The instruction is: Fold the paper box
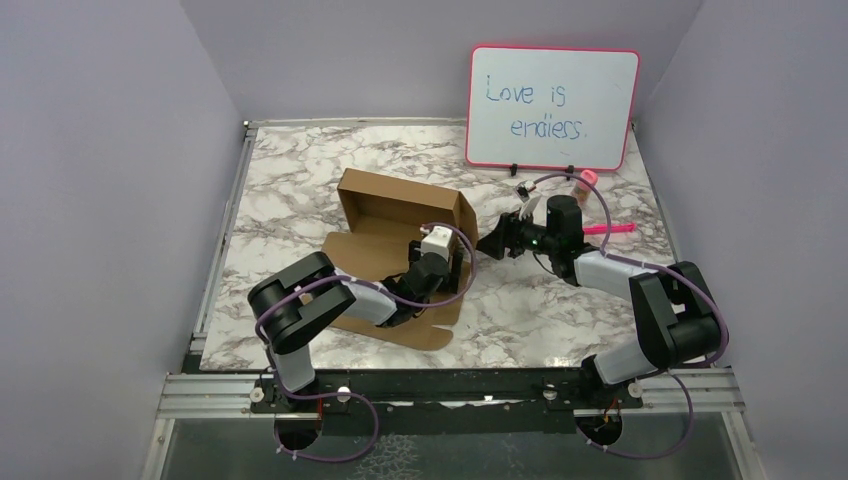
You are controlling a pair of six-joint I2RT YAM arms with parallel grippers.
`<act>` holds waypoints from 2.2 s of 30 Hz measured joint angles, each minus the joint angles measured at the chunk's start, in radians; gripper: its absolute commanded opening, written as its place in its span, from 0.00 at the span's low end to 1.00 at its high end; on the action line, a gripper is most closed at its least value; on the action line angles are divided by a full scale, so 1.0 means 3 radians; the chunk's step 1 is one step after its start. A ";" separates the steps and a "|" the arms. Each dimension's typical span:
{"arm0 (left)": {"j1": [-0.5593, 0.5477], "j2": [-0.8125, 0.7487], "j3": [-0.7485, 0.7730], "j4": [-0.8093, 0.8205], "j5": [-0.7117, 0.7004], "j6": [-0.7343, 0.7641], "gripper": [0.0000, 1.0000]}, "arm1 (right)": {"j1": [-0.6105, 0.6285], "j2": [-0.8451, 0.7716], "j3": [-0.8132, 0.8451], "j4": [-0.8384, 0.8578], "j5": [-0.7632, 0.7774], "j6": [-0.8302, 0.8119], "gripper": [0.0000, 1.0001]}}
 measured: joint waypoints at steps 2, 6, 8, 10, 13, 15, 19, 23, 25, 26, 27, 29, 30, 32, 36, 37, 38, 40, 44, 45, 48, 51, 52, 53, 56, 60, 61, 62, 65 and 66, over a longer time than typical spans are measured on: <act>-0.0041 0.0032 0.0066 -0.0083 -0.0097 0.0031 0.75 | 0.0000 0.0000 0.0000 0.0000 -0.0001 0.0000 0.62; -0.0108 0.0140 0.0270 -0.0317 -0.0277 0.0075 0.75 | 0.0000 0.0000 0.0003 -0.0006 0.0000 -0.0001 0.62; -0.0131 0.0184 0.0366 -0.0444 -0.0361 0.0084 0.75 | 0.0000 0.0000 0.0015 -0.0025 0.0001 0.0000 0.63; -0.0151 0.0224 0.0464 -0.0593 -0.0453 0.0081 0.75 | 0.0000 0.0000 0.0034 -0.0042 0.0003 -0.0001 0.62; -0.0168 0.0252 0.0539 -0.0706 -0.0529 0.0034 0.75 | 0.0000 0.0000 0.0095 -0.0065 0.0004 -0.0001 0.62; -0.0170 0.0248 0.0540 -0.0715 -0.0530 0.0013 0.75 | 0.0000 0.0000 0.0130 -0.0062 0.0004 -0.0003 0.62; -0.0169 0.0175 0.0449 -0.0659 -0.0481 -0.0013 0.75 | 0.0000 0.0020 0.0131 -0.0032 -0.0003 -0.0001 0.62; -0.0165 0.0050 0.0291 -0.0593 -0.0387 -0.0038 0.74 | 0.0004 0.0111 0.0094 0.0111 -0.0024 0.0011 0.62; -0.0165 0.0008 0.0223 -0.0525 -0.0332 -0.0047 0.73 | 0.0017 0.0172 0.0060 0.0205 -0.0025 0.0024 0.62; -0.0165 -0.0008 0.0195 -0.0492 -0.0309 -0.0050 0.72 | 0.0018 0.0177 0.0043 0.0238 -0.0025 0.0025 0.62; -0.0163 -0.0023 0.0170 -0.0465 -0.0287 -0.0051 0.72 | 0.0032 0.0220 0.0027 0.0280 -0.0025 0.0034 0.62; -0.0158 -0.0052 0.0114 -0.0401 -0.0239 -0.0057 0.71 | 0.0053 0.0256 -0.0006 0.0357 -0.0025 0.0041 0.62; -0.0155 -0.0070 0.0089 -0.0375 -0.0214 -0.0062 0.71 | 0.0066 0.0272 -0.0017 0.0393 -0.0025 0.0050 0.62; -0.0145 -0.0116 0.0036 -0.0340 -0.0155 -0.0074 0.71 | 0.0094 0.0303 -0.0031 0.0455 -0.0025 0.0060 0.62; -0.0144 -0.0228 -0.0043 -0.0332 -0.0043 -0.0112 0.72 | 0.0114 0.0326 -0.0062 0.0534 -0.0022 0.0072 0.62; -0.0144 -0.0272 -0.0071 -0.0336 -0.0020 -0.0122 0.72 | 0.0114 0.0326 -0.0070 0.0549 -0.0022 0.0072 0.63; -0.0144 -0.0323 -0.0098 -0.0341 -0.0010 -0.0127 0.72 | 0.0117 0.0326 -0.0072 0.0559 -0.0020 0.0072 0.63; -0.0141 -0.0462 -0.0165 -0.0346 0.0006 -0.0137 0.72 | 0.0120 0.0326 -0.0075 0.0576 -0.0015 0.0071 0.63; -0.0116 -0.0762 -0.0268 -0.0343 0.0024 -0.0150 0.68 | 0.0127 0.0331 -0.0075 0.0600 -0.0013 0.0070 0.63; -0.0104 -0.0848 -0.0299 -0.0343 0.0025 -0.0151 0.67 | 0.0128 0.0336 -0.0075 0.0607 -0.0013 0.0070 0.63; -0.0071 -0.1047 -0.0376 -0.0340 0.0033 -0.0161 0.62 | 0.0128 0.0362 -0.0075 0.0641 -0.0015 0.0064 0.63; 0.0014 -0.1225 -0.0498 -0.0341 0.0047 -0.0189 0.58 | 0.0136 0.0373 -0.0075 0.0651 -0.0017 0.0042 0.64; 0.0051 -0.1261 -0.0537 -0.0342 0.0048 -0.0200 0.56 | 0.0144 0.0373 -0.0075 0.0656 -0.0017 0.0029 0.65; 0.0108 -0.1294 -0.0582 -0.0343 0.0056 -0.0217 0.55 | 0.0153 0.0373 -0.0075 0.0662 -0.0017 0.0018 0.66; 0.0397 -0.1334 -0.0721 -0.0355 0.0142 -0.0300 0.54 | 0.0195 0.0376 -0.0074 0.0678 -0.0017 -0.0023 0.68; 0.0650 -0.1334 -0.0847 -0.0383 0.0223 -0.0404 0.53 | 0.0248 0.0394 -0.0074 0.0701 -0.0013 -0.0094 0.69; 0.0668 -0.1330 -0.0861 -0.0395 0.0242 -0.0426 0.52 | 0.0263 0.0401 -0.0067 0.0707 -0.0013 -0.0109 0.70; 0.0683 -0.1317 -0.0865 -0.0409 0.0280 -0.0448 0.52 | 0.0278 0.0412 -0.0060 0.0720 -0.0010 -0.0128 0.70; 0.0689 -0.1232 -0.0865 -0.0420 0.0364 -0.0509 0.48 | 0.0346 0.0456 -0.0018 0.0750 0.0043 -0.0201 0.73; 0.0697 -0.1190 -0.0865 -0.0423 0.0402 -0.0523 0.48 | 0.0373 0.0472 0.0001 0.0762 0.0067 -0.0220 0.74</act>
